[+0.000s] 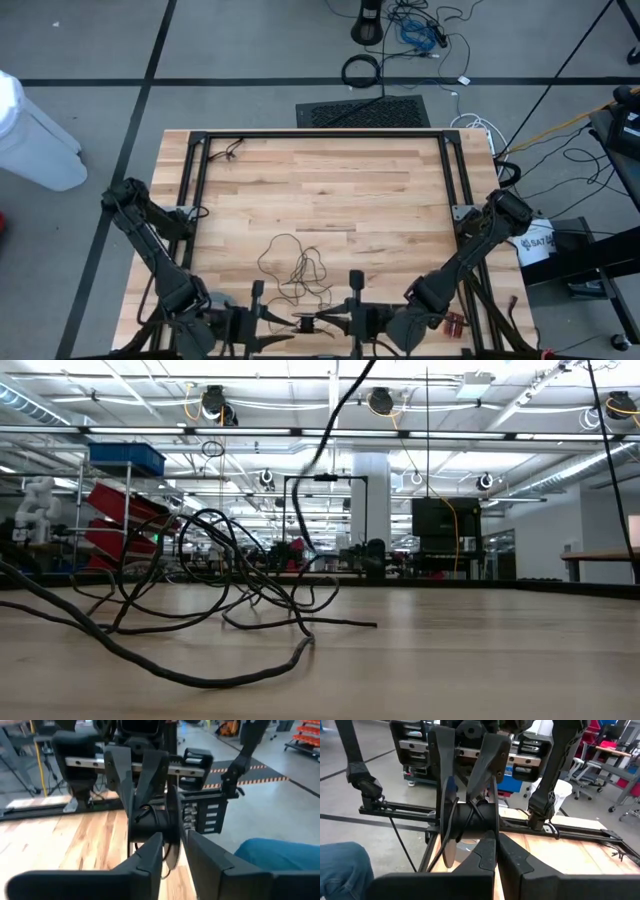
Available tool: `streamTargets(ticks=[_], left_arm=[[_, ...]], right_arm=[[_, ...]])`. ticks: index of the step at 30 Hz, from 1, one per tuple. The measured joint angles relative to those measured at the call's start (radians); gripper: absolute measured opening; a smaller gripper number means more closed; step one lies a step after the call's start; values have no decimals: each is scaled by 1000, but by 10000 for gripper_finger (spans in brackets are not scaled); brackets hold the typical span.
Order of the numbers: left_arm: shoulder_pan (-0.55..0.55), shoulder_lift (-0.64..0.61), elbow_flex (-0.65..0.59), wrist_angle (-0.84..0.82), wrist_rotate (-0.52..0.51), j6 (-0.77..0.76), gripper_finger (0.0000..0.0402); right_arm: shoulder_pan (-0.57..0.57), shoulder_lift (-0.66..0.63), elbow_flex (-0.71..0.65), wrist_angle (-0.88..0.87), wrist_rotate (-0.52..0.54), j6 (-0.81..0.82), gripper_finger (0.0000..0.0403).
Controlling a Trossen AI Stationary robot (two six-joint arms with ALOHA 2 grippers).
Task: Coil cords
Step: Coil the black wire onto the spool
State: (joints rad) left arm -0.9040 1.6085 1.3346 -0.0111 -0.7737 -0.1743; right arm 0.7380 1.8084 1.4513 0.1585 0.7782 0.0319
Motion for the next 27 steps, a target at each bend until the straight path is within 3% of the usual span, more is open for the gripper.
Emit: streamTargets(ticks=[6,10,18,27], left_arm=[[-34,0,0,42,-58,52,124],[-56,-1,0,51,-30,55,125],[-65,43,0,70,16,155,125],[-6,191,0,391,16,368,125]], right_arm=[[14,-13,0,-5,31,-18,0],[20,-21,0,-4,86,-33,0],[30,-59,0,57,86,-67,0],[73,-89,0,79,81,-148,0]])
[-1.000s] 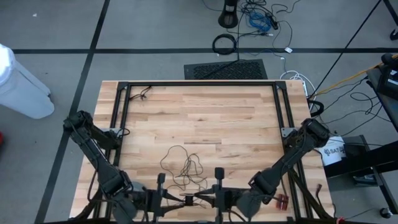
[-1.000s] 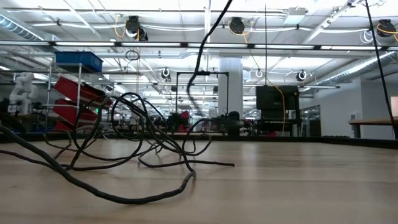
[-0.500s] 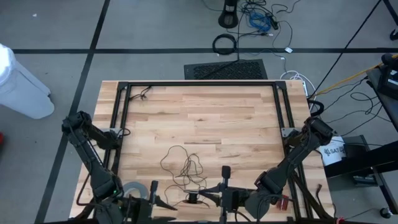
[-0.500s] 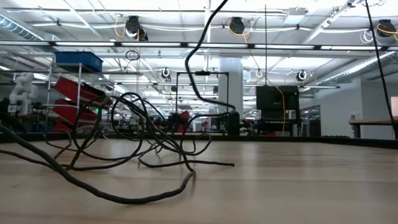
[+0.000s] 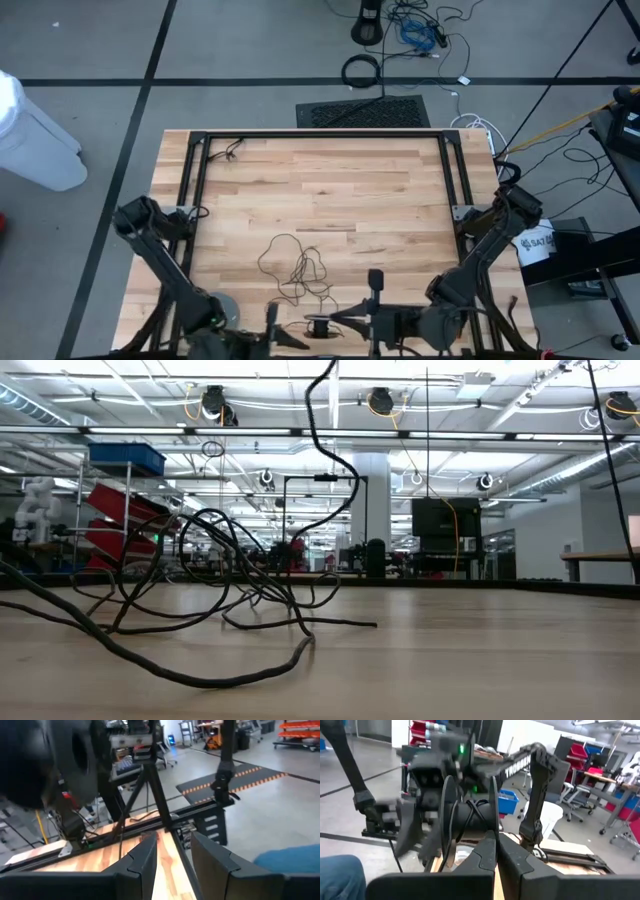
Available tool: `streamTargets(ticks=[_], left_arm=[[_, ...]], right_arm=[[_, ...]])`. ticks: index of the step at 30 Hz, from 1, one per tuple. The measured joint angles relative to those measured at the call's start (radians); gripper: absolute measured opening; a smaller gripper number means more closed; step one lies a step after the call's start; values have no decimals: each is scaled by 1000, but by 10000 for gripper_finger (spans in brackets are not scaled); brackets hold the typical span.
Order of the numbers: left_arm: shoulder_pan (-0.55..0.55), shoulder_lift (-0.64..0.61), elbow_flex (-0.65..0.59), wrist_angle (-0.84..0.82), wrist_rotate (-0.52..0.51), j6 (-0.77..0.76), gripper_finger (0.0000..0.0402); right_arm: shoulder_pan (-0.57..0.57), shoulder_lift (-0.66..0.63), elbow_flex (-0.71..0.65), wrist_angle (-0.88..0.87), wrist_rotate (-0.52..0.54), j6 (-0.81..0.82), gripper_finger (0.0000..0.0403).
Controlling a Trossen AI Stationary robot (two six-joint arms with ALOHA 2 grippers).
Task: Coil cords
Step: Coil the black wire onto the spool
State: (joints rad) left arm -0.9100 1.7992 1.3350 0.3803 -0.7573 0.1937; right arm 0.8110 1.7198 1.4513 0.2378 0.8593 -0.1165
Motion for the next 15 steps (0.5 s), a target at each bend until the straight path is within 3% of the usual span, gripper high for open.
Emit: streamTargets(ticks=[15], left_arm=[[82,113,0,24,0,-55,134]], right_arm=[[49,-3,0,127,3,-134,0]])
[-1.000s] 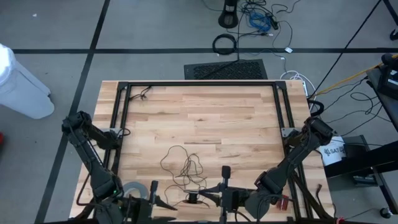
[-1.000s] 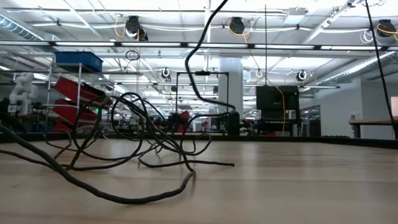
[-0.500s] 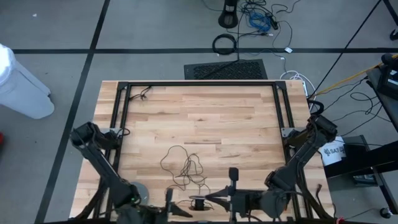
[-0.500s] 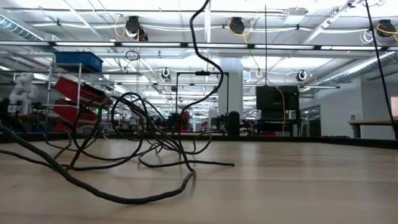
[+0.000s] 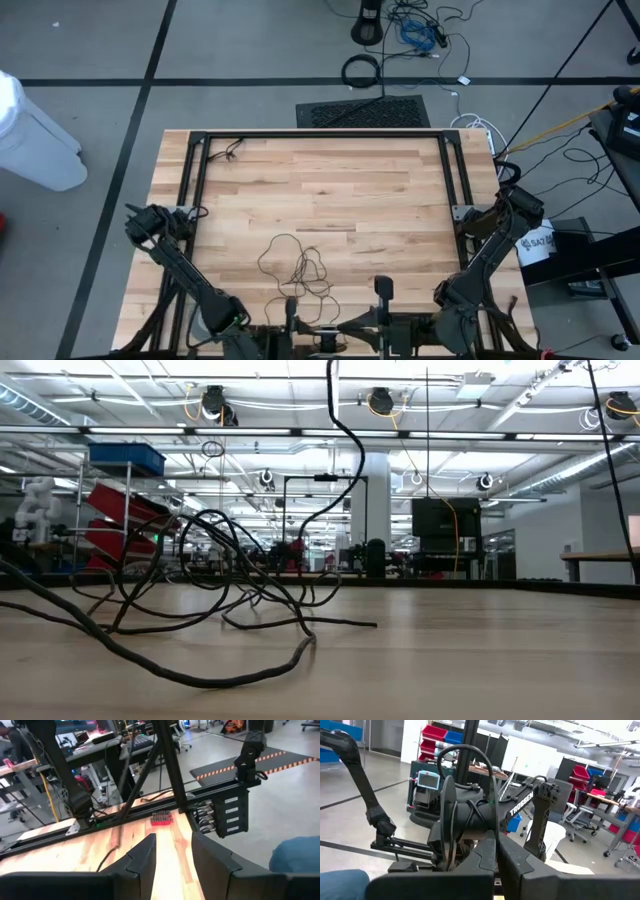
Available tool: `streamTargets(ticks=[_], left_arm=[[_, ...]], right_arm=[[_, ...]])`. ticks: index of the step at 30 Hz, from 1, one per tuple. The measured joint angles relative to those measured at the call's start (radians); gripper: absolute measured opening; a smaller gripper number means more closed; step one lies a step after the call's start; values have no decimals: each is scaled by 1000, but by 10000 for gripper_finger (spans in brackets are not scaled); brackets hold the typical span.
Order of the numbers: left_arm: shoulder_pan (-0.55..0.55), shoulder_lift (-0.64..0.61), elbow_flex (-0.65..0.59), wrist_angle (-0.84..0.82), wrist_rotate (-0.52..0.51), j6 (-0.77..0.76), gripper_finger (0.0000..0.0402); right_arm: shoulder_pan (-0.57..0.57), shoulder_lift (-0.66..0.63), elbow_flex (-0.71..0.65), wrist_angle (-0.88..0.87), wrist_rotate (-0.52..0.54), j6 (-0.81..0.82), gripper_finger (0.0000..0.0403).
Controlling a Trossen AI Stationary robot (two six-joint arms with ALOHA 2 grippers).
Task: Coil cords
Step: Coil the black wire onto the spool
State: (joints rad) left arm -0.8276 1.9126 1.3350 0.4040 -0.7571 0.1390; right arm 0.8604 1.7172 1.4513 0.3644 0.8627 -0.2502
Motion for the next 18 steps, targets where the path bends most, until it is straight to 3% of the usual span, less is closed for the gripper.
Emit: streamTargets(ticks=[3,9,18], left_arm=[[0,0,0,-19,2,7,164],[15,0,0,-22,-109,30,227],[24,0,0,-13,-111,24,235]], right_arm=[[-1,-1,0,1,0,-2,0],[-1,-1,0,1,0,-1,0],[-1,-1,0,1,0,21,0]])
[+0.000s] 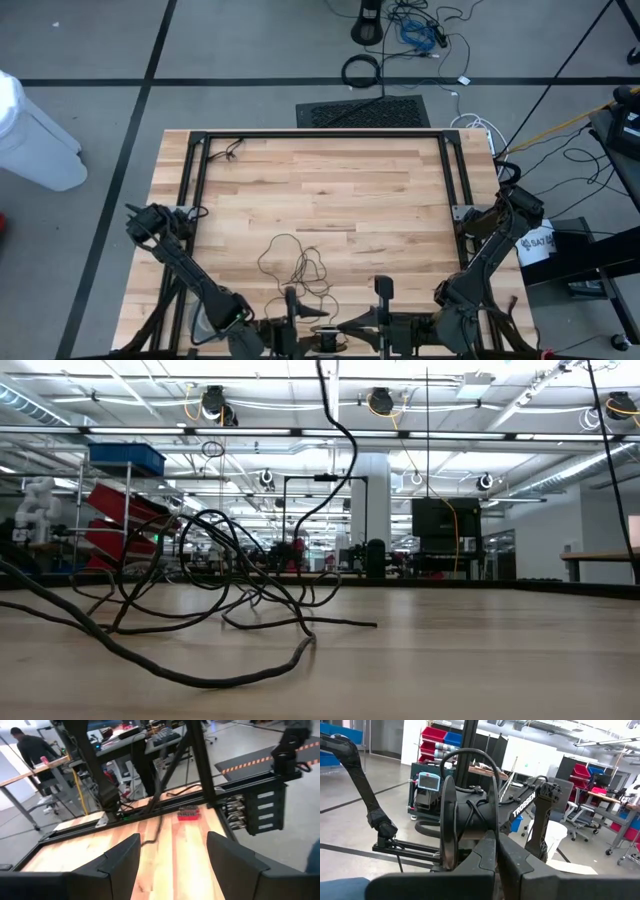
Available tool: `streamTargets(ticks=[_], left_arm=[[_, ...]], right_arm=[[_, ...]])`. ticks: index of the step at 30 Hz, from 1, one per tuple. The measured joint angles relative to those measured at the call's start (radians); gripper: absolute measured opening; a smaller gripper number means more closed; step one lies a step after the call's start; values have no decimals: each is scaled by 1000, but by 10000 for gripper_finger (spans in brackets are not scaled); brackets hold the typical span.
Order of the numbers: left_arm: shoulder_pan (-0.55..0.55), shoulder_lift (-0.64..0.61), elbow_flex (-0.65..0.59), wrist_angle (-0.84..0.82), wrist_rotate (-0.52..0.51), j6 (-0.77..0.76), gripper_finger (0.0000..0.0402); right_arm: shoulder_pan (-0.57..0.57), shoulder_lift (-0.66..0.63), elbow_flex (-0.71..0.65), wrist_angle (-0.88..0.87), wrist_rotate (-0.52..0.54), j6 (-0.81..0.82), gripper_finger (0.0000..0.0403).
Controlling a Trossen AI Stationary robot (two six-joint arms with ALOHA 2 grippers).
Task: Coil cords
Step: Coil the black wire onto the spool
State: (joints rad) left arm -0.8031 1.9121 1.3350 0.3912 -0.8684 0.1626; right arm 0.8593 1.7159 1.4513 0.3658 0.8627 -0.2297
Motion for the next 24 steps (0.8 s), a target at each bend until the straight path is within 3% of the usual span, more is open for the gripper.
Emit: streamTargets(ticks=[16,24], left_arm=[[17,0,0,-3,0,-52,234],[19,0,0,13,0,-52,190]], right_arm=[[0,0,0,-3,0,8,0],[0,0,0,-3,0,8,0]])
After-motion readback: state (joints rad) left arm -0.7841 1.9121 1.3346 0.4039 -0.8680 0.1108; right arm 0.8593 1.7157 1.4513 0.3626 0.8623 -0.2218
